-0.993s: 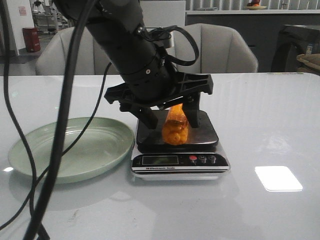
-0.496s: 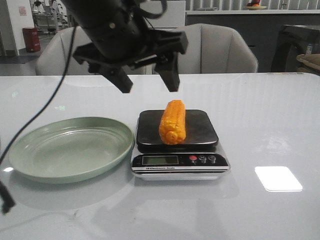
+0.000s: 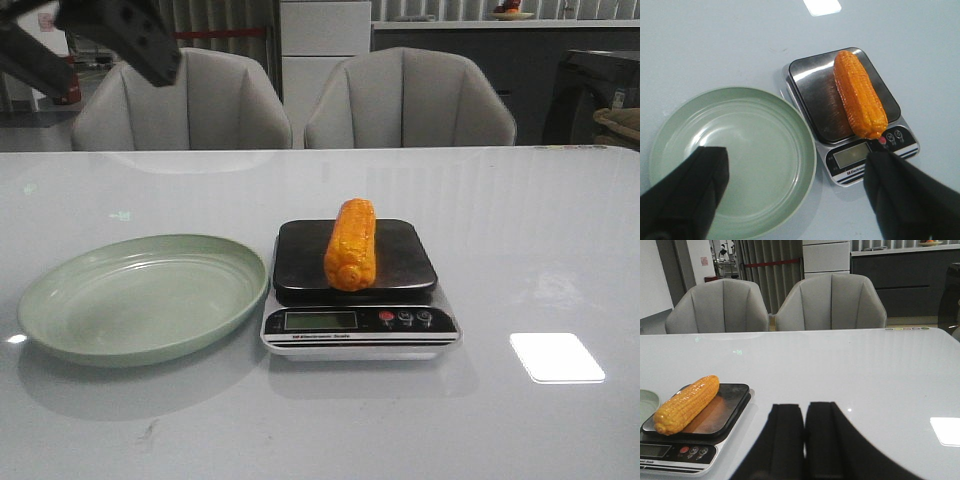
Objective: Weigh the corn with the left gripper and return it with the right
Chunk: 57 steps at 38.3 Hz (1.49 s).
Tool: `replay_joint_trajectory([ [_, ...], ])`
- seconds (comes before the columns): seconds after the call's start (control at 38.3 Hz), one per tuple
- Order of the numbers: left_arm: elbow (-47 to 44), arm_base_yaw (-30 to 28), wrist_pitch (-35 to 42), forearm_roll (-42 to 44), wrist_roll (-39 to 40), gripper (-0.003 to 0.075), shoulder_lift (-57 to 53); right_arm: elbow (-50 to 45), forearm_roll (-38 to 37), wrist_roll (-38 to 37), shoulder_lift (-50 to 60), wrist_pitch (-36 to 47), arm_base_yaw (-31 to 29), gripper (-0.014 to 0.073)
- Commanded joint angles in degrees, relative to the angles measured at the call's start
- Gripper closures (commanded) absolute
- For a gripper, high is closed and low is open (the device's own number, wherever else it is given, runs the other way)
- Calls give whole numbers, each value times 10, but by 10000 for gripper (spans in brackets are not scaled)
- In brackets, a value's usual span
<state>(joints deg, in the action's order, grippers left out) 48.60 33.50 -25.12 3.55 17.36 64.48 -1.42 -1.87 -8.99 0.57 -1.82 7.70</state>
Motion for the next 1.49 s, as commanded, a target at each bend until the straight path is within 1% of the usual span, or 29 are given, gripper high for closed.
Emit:
replay_joint_trajectory([
  [0.0, -24, 0, 36, 22, 3, 125, -85, -7, -7, 5, 11, 41, -3, 428],
  [0.39, -193, 0, 36, 88, 2, 125, -392, -7, -7, 5, 11, 41, -3, 428],
  [0.55, -239, 0, 7, 95, 1, 128, -508, -7, -7, 5, 11, 41, -3, 428],
  [0.63, -256, 0, -17, 95, 0, 153, -557, -7, -7, 5, 11, 41, -3, 428],
  [0.68, -266, 0, -34, 95, 0, 204, -586, -7, -7, 5, 11, 41, -3, 428],
  [0.73, -274, 0, -39, 95, 0, 280, -607, -7, -7, 5, 11, 41, -3, 428],
  [0.78, -279, 0, -33, 95, 0, 403, -625, -7, -7, 5, 11, 41, -3, 428],
  [0.84, -278, 0, -33, 94, 0, 545, -636, -7, -7, 5, 11, 41, -3, 428],
  [0.86, -278, 0, -33, 94, 0, 599, -639, -7, -7, 5, 11, 41, -3, 428],
  [0.89, -278, 0, -33, 96, 0, 620, -640, -7, -7, 5, 11, 41, -3, 428],
  [0.91, -278, 0, -34, 96, 0, 591, -641, -7, -7, 5, 11, 41, -3, 428],
  [0.97, -278, 0, -34, 96, 0, 573, -641, -7, -7, 5, 11, 41, -3, 428],
  [1.46, -278, 0, -34, 96, 0, 577, -641, -7, -7, 5, 11, 41, -3, 428],
])
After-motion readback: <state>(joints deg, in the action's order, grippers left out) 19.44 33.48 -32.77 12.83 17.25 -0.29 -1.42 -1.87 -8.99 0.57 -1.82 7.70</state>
